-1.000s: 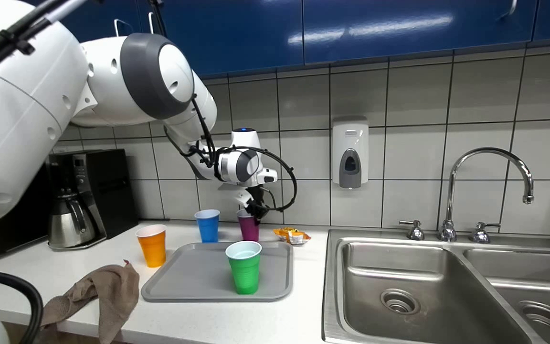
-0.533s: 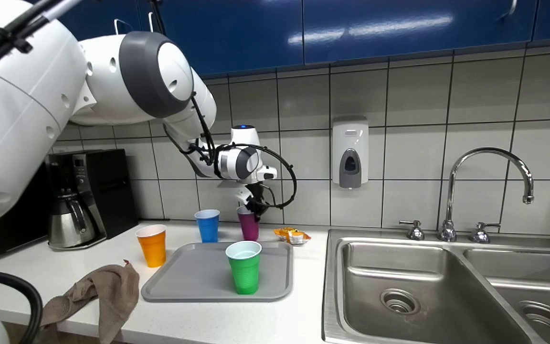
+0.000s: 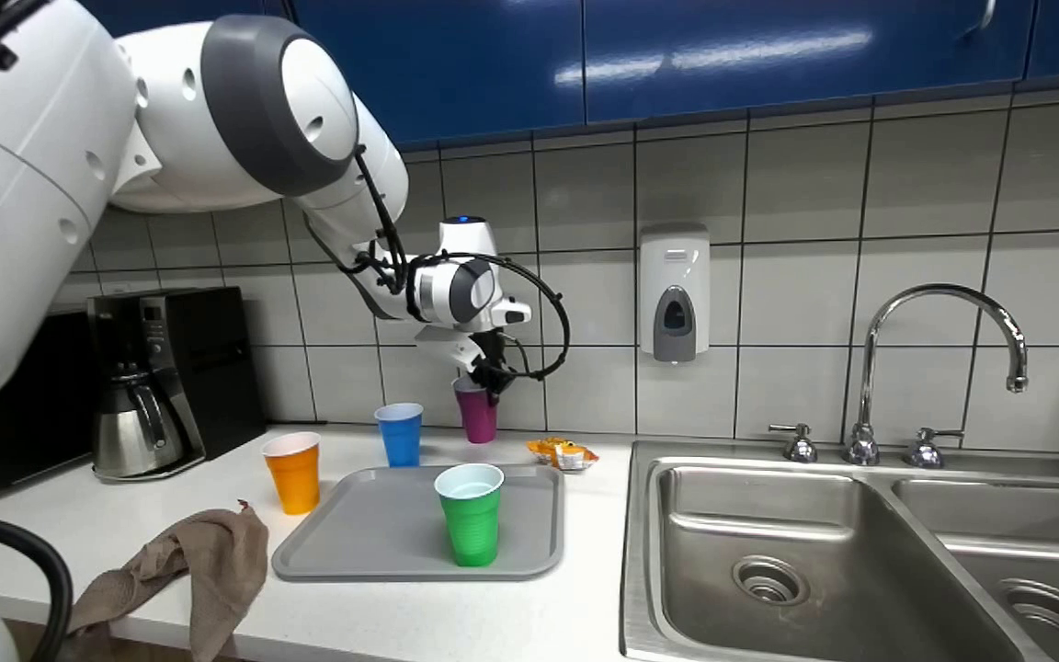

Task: Put the cups on the grey tray.

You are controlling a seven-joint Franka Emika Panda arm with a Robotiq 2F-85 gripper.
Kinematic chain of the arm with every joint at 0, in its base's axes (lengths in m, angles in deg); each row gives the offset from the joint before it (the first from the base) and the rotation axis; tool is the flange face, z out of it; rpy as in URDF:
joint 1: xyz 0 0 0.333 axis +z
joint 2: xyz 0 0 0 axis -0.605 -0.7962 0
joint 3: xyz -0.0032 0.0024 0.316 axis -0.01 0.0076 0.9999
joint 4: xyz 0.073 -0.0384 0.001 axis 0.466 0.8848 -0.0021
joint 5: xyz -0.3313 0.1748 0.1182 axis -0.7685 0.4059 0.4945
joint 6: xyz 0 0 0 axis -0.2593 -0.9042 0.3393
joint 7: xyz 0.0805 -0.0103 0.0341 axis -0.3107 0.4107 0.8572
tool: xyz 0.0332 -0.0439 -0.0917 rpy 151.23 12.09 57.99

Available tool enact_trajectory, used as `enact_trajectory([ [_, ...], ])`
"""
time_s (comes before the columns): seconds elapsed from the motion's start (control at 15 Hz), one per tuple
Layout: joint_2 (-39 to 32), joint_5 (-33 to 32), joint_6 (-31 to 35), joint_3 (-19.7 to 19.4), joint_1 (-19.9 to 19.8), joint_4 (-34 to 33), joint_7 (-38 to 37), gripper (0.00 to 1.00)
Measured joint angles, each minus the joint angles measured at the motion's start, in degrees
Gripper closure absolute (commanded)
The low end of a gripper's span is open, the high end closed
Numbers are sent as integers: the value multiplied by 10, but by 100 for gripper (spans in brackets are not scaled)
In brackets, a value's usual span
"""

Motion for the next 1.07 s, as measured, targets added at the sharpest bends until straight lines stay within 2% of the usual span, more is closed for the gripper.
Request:
enact_trajectory([
  [1.07, 109, -4, 0, -6, -9, 191, 30, 99],
])
